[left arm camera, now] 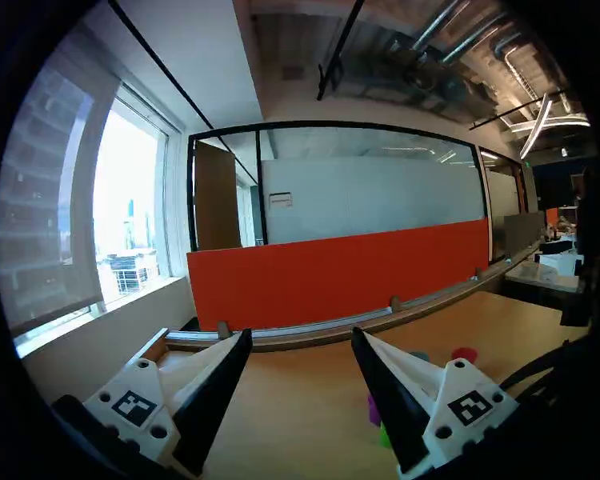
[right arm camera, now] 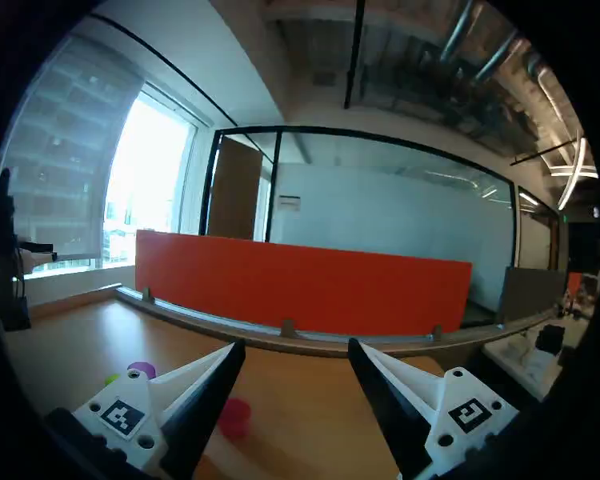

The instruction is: Pour water

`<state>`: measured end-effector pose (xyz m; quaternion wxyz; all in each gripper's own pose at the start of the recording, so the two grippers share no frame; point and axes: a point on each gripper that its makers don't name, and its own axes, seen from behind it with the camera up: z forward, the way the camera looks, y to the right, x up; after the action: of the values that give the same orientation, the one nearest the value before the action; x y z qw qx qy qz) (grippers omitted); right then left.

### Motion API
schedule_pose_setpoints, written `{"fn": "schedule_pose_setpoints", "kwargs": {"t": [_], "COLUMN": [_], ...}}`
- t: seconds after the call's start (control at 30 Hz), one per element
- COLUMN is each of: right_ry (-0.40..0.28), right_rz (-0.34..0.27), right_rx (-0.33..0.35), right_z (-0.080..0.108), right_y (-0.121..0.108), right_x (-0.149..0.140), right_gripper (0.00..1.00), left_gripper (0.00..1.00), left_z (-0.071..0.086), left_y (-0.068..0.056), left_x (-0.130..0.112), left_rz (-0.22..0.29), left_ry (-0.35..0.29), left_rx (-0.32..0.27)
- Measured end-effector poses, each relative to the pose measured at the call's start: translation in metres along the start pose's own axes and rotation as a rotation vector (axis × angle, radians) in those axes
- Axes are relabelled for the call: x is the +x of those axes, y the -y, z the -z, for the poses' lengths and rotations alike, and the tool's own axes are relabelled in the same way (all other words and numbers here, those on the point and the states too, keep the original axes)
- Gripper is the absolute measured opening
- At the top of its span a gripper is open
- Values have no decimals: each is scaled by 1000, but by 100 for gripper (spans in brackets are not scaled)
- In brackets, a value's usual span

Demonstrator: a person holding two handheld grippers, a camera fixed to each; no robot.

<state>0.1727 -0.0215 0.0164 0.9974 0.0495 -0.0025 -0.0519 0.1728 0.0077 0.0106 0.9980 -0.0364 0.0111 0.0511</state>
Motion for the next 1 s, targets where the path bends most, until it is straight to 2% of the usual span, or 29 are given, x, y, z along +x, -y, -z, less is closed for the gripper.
{"fn": "schedule_pose_setpoints", "kwargs": {"t": [0.27, 0.6, 1.0], "right_ry": [9, 43, 101], "right_rz": [48, 184, 297], "right_rx": [51, 156, 266], "right_z": [-4, -9, -12], "right_y": [4, 20, 33], "right_x": [5, 7, 1], "right_gripper": [99, 100, 100], "left_gripper": [92, 92, 92], "left_z": [-4, -12, -19], "left_y": [-9, -28, -49], "left_x": [0, -9, -18], "left_rz": [-32, -90, -167], "left_ry": [15, 60, 99], "left_rx": [-55, -153, -248]}}
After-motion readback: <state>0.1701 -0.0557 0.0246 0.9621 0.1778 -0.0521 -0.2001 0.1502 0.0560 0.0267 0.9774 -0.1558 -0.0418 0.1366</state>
